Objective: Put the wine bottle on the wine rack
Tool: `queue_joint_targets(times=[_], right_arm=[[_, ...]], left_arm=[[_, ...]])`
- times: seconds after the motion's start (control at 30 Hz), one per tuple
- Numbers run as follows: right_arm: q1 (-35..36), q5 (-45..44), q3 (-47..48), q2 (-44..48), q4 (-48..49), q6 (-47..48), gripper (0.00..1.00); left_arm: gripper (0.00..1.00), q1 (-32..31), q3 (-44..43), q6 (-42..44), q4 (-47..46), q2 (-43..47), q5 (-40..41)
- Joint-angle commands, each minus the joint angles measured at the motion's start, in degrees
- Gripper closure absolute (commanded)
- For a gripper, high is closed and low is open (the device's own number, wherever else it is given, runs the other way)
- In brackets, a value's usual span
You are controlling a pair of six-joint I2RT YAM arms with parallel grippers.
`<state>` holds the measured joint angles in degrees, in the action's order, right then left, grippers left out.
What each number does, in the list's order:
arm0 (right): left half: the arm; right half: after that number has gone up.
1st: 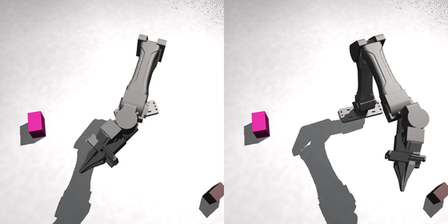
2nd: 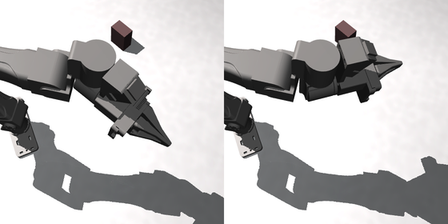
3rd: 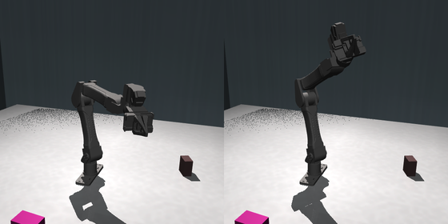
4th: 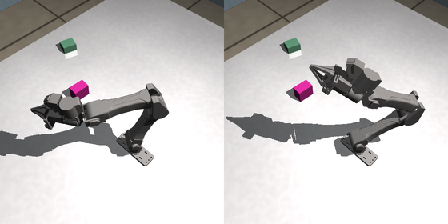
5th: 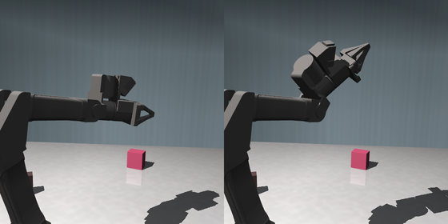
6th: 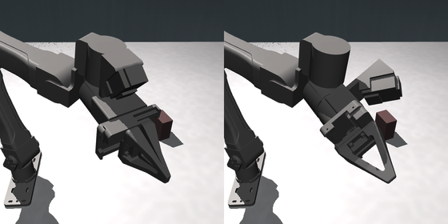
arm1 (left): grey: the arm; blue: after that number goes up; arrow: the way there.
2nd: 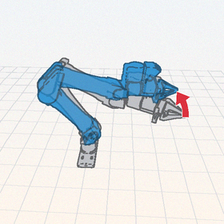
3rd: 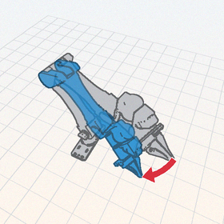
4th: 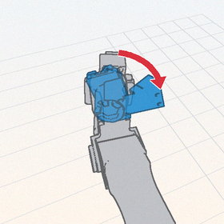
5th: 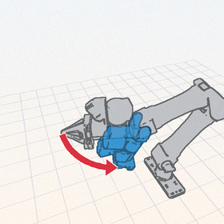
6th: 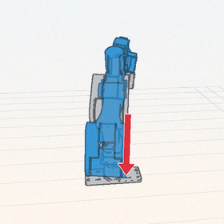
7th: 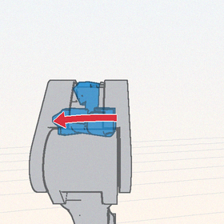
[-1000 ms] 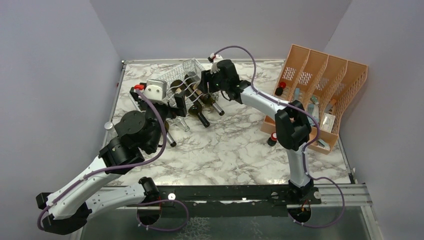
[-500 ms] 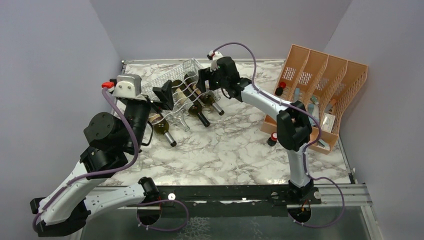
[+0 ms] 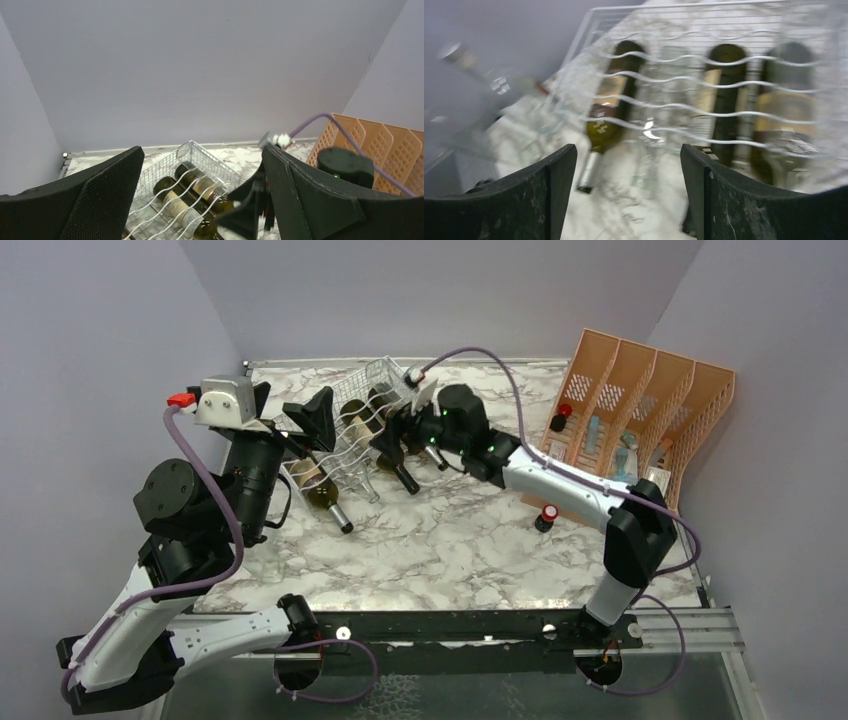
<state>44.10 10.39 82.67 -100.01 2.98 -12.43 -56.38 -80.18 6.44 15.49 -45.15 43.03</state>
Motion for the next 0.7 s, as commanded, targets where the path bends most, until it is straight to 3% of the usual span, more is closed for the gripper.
queue_joint_targets(times=[0.0,0.2,0.4,0.5,0.67], right_arm=[[10.25,2.49,-7.14,4.14,12.78,-1.20,0.23],[21.88,1.52,-11.20,1.27,28.88,1.11,0.24],[28.69,2.46,-2.18,-9.50,35.20,5.34,0.21],[29.86,5.11,3.55,-15.11,36.76,5.65,0.19],[30.78,2.36,12.43,-23.03,36.78,6.71,0.15]], left_arm=[[0.04,-0.22,-3.02,-3.71,4.25,-0.22,-1.61],[0.04,-0.22,-4.81,-5.68,8.50,-0.73,-1.19],[0.04,-0.28,-5.25,-5.55,9.77,-0.08,-0.78],[0.04,-0.23,-4.91,-5.25,9.82,0.81,0.33],[0.04,-0.22,-4.81,-4.15,9.98,1.95,1.97]])
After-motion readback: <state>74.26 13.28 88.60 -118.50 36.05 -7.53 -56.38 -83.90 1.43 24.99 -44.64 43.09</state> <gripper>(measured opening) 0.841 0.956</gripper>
